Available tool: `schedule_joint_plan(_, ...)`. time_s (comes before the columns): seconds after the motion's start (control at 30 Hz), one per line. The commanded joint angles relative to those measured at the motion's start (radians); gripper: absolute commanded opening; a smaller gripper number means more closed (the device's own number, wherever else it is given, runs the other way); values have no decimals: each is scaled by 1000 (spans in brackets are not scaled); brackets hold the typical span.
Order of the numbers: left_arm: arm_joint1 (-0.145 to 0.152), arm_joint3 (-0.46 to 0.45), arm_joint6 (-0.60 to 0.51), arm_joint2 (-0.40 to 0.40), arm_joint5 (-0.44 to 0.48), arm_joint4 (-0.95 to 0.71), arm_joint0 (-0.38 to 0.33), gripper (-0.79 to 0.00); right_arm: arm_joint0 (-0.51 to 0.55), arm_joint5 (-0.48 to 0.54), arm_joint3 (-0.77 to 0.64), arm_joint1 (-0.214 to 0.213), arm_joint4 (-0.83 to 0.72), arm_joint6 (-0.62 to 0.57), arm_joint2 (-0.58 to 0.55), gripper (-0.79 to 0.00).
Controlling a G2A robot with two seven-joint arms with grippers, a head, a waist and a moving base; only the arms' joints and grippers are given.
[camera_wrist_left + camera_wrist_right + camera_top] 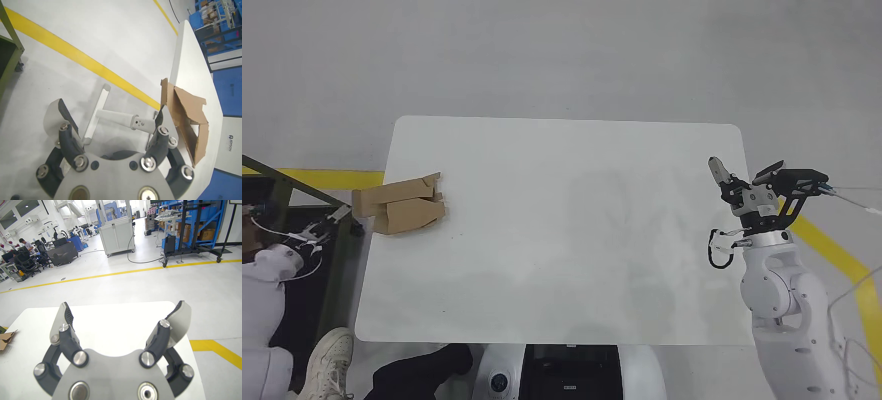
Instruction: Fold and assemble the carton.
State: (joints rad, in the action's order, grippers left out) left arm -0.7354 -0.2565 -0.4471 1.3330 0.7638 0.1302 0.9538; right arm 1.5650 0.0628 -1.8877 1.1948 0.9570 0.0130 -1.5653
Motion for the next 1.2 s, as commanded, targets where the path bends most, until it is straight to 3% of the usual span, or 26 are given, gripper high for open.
schedule_joint_plan(0.0,-1,11,5,8,-8,-16,-6,0,0,0,0,0,0,0,0,0)
schedule_joint_plan(0.1,-1,29,-32,30,-8,-72,-15,0,0,0,0,0,0,0,0,0)
schedule_joint_plan(0.4,3,10,-302,80,90,-226,-8,0,0,0,0,0,0,0,0,0)
schedule_joint_plan(0.73,-17,-26,-469,95,41,-349,-32,0,0,0,0,0,0,0,0,0)
schedule_joint_plan(0.77,-19,-28,-483,96,32,-358,-35,-28,0,0,0,0,0,0,0,0)
schedule_joint_plan(0.8,-21,-30,-495,96,25,-367,-38,-157,0,0,0,0,0,0,0,0)
schedule_joint_plan(0.83,-23,-30,-502,95,21,-371,-41,-339,0,0,0,0,0,0,0,0)
schedule_joint_plan(0.87,-25,-32,-511,93,17,-370,-43,-453,0,0,0,0,0,0,0,0)
schedule_joint_plan(1.17,-34,-9,-520,87,-9,-375,-60,-693,0,0,0,0,0,0,0,0)
